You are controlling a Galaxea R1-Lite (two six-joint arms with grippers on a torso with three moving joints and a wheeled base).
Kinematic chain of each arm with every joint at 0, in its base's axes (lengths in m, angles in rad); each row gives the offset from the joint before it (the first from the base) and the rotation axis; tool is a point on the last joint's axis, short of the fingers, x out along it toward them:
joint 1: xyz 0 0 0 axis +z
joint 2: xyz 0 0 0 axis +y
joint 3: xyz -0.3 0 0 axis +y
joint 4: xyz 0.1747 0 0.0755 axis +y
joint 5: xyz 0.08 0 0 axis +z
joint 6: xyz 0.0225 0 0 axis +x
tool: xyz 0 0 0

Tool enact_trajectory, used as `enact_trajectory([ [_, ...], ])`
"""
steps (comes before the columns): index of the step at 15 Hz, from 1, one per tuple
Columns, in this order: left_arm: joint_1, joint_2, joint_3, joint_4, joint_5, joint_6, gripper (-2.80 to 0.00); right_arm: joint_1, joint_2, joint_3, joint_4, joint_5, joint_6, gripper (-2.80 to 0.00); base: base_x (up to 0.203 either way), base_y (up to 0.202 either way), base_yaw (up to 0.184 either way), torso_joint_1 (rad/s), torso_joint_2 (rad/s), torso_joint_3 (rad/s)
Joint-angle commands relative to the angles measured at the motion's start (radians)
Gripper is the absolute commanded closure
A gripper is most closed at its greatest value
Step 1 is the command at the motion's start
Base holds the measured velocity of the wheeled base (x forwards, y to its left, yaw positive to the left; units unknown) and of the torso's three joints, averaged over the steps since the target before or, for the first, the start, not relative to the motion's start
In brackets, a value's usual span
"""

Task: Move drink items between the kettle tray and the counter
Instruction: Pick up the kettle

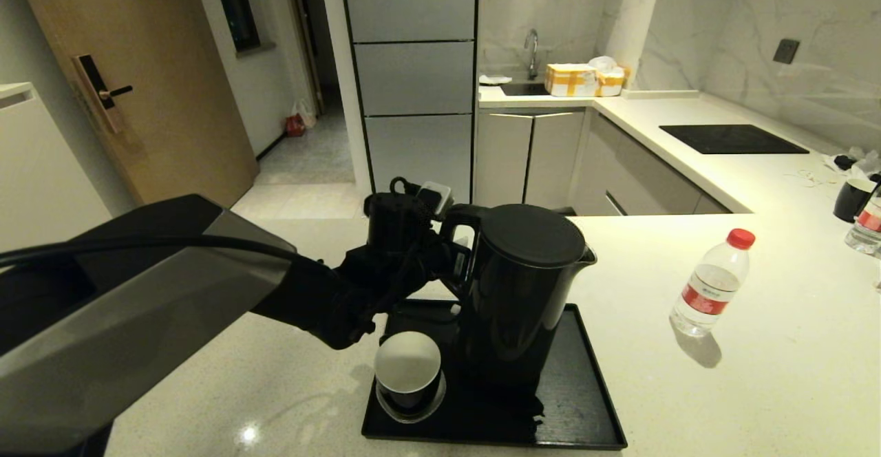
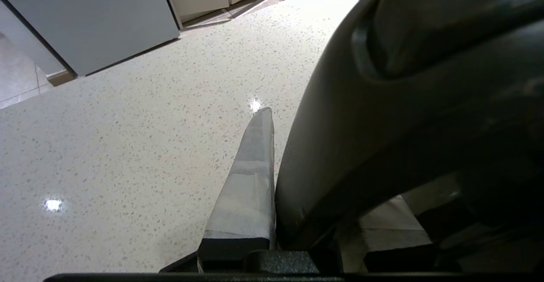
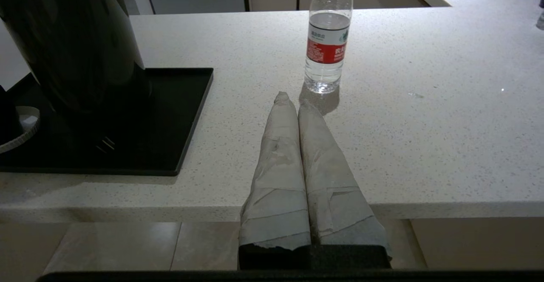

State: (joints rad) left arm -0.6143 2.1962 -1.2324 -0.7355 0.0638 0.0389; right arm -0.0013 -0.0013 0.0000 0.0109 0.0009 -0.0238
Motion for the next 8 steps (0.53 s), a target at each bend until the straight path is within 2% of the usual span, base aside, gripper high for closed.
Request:
enact_trajectory([
  [1, -0.007, -0.008, -0.007, -0.007, 0.001, -0.001, 0.0, 0.0, 0.001, 0.002, 0.0, 0.001, -0.001, 0.0, 0.0, 0.0, 0.0, 0.0, 0.0, 0.0],
  [4, -0.009, -0.026, -0.029, 0.007, 0.002, -0.014, 0.0, 0.0, 0.001, 0.003, 0.0, 0.001, -0.001, 0.0, 0.0, 0.0, 0.0, 0.0, 0.0, 0.0],
  [8, 0.001, -0.082, -0.145, 0.155, 0.003, -0.124, 0.0, 0.0, 0.001, 0.002, 0.0, 0.001, -0.001, 0.0, 0.0, 0.0, 0.0, 0.0, 0.0, 0.0],
])
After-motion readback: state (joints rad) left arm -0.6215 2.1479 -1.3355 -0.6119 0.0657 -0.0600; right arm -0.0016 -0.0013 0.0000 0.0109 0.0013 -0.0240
